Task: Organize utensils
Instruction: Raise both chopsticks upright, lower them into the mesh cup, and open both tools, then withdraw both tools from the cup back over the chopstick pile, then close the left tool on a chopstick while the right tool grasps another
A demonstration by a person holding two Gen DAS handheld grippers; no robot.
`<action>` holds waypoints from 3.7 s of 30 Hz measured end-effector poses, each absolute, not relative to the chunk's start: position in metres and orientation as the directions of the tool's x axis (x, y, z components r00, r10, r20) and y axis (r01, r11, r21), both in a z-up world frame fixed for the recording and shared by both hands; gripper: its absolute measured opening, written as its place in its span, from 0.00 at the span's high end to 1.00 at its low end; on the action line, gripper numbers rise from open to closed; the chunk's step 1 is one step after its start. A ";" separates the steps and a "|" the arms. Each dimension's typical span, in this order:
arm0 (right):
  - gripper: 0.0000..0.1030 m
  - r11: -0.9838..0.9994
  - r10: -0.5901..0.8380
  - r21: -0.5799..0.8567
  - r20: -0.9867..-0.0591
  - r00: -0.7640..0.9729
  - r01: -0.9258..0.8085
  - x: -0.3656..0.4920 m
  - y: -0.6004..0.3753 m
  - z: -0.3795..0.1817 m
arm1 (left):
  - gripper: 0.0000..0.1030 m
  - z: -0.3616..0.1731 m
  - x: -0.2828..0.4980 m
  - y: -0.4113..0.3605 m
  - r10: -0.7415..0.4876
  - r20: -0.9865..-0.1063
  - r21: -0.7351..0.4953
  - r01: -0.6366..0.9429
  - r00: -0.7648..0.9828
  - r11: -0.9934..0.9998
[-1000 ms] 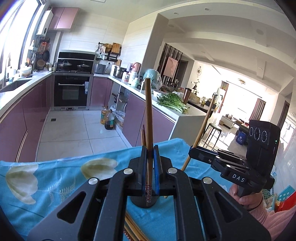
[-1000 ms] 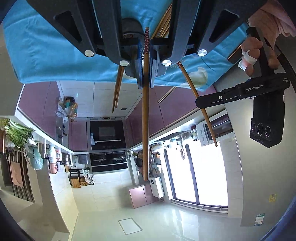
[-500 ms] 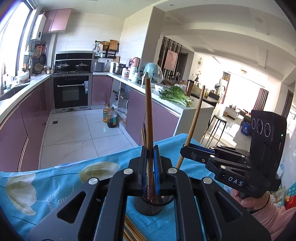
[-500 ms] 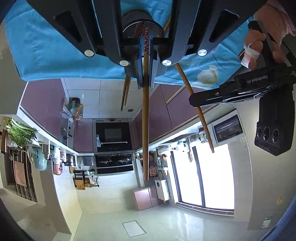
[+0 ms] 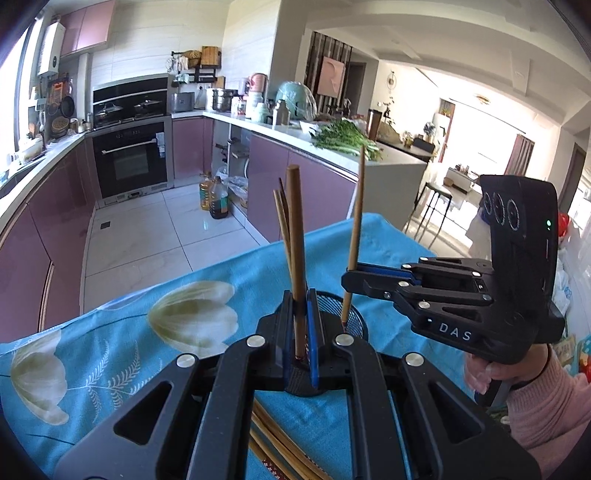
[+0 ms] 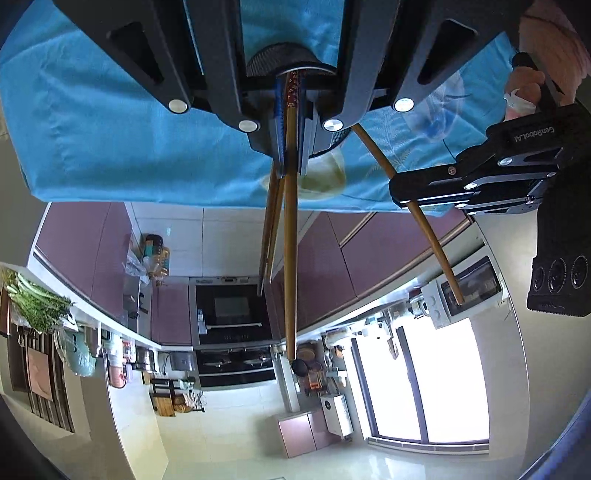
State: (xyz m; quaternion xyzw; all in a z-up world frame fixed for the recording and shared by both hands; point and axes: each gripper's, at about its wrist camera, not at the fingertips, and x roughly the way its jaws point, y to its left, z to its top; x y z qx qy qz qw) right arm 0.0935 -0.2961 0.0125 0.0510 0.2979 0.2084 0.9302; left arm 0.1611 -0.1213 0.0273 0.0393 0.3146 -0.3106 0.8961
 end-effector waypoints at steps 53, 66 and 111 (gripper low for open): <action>0.73 0.834 0.507 0.277 -0.724 0.468 -0.477 0.044 -0.204 -0.085 | 0.63 -0.107 0.100 -0.041 -0.358 -0.742 -0.168 0.360 0.567 0.918; 0.75 0.863 0.473 0.281 -0.740 0.478 -0.419 0.047 -0.215 -0.093 | 0.64 -0.123 0.112 -0.053 -0.343 -0.775 -0.157 0.364 0.531 0.918; 0.95 0.913 0.390 0.239 -0.744 0.542 -0.330 0.085 -0.210 -0.099 | 0.93 -0.132 0.160 -0.062 -0.265 -0.804 -0.133 0.274 0.532 0.952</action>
